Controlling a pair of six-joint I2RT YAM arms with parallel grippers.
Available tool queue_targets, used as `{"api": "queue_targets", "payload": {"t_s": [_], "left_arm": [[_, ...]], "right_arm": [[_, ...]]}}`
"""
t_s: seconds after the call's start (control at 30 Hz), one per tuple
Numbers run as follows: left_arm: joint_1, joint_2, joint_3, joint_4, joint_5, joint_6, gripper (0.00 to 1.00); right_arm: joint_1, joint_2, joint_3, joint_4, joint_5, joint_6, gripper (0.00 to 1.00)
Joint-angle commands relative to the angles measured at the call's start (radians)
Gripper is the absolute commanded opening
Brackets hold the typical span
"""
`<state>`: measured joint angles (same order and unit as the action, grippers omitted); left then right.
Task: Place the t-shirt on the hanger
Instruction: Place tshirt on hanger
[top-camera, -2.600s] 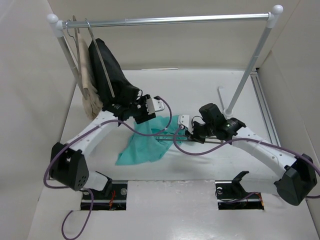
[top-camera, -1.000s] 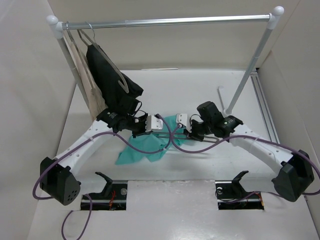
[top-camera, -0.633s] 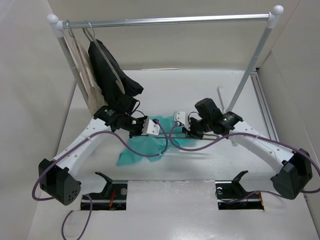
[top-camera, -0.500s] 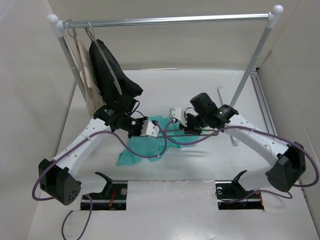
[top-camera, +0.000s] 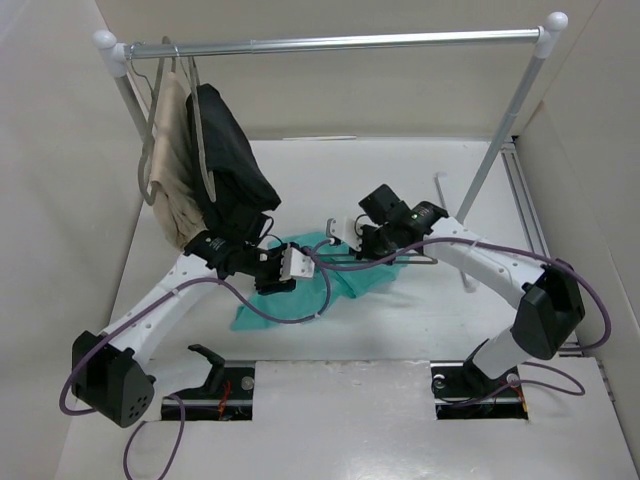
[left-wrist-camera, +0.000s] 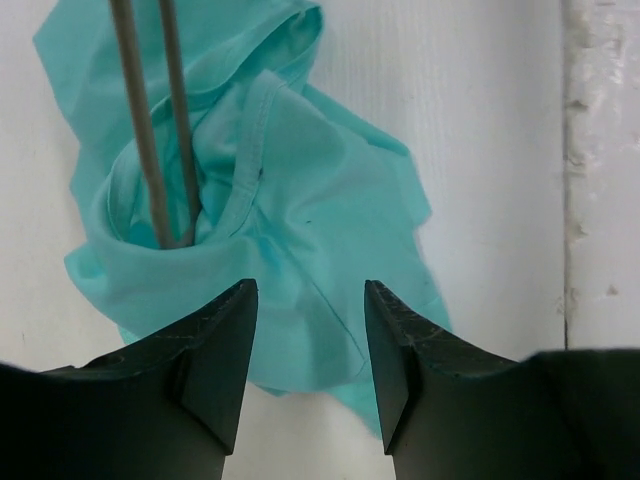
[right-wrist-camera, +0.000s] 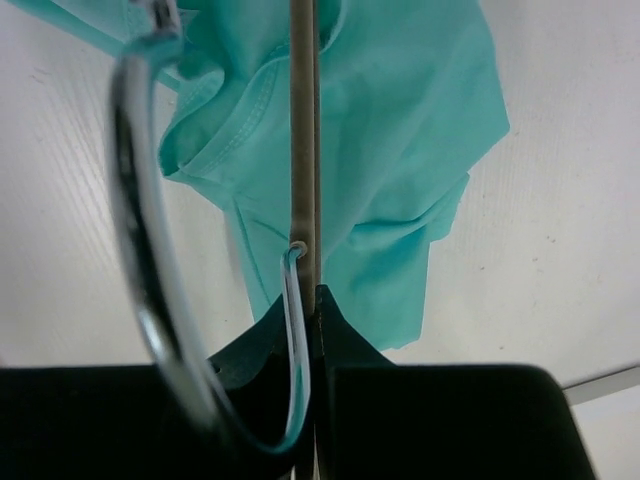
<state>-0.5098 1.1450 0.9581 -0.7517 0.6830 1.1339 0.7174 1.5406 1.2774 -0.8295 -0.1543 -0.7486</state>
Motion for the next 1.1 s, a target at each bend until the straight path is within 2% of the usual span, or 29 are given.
{"api": "queue_targets", "payload": {"t_s": [0.0, 0.13, 0.2, 0.33, 0.4, 0.47, 0.5, 0.57, 0.83, 0.97, 1.0, 1.07], "left_arm": [[0.004, -0.036, -0.038, 0.179, -0.08, -0.187, 0.44], [-0.005, -0.024, -0.079, 0.282, -0.152, -0.282, 0.46], [-0.051, 0.015, -0.091, 0.342, -0.195, -0.361, 0.49], [-0.075, 0.05, -0.137, 0.362, -0.241, -0.373, 0.5], [-0.075, 0.05, -0.162, 0.362, -0.266, -0.341, 0.41], [-0.075, 0.038, -0.197, 0.353, -0.304, -0.321, 0.24], [-0.075, 0.027, -0.197, 0.353, -0.313, -0.31, 0.09], [-0.075, 0.018, -0.197, 0.353, -0.322, -0.31, 0.0], [-0.075, -0.001, -0.131, 0.342, -0.261, -0.322, 0.0], [-0.075, -0.062, -0.09, 0.384, -0.237, -0.275, 0.0], [-0.075, -0.071, -0.061, 0.384, -0.211, -0.252, 0.0], [-0.018, -0.085, -0.02, 0.352, -0.052, -0.177, 0.0]], "right_arm": [[0.037, -0.023, 0.007, 0.023, -0.013, -0.012, 0.0], [0.056, -0.033, -0.013, 0.047, -0.014, -0.012, 0.0], [0.065, -0.054, -0.022, 0.061, -0.024, -0.012, 0.0], [0.076, -0.079, -0.023, 0.07, -0.033, -0.012, 0.0], [0.076, -0.103, -0.035, 0.07, -0.033, -0.012, 0.0], [0.076, -0.103, -0.061, 0.07, -0.033, -0.003, 0.0], [0.076, -0.114, -0.061, 0.07, -0.033, -0.003, 0.0], [0.076, -0.114, -0.084, 0.07, -0.033, 0.006, 0.0], [0.076, -0.123, -0.084, 0.07, -0.033, 0.006, 0.0], [0.076, -0.132, -0.084, 0.061, -0.042, 0.006, 0.0], [0.076, -0.142, -0.084, 0.061, -0.042, -0.003, 0.0], [0.076, -0.151, -0.093, 0.049, -0.042, -0.003, 0.0]]}}
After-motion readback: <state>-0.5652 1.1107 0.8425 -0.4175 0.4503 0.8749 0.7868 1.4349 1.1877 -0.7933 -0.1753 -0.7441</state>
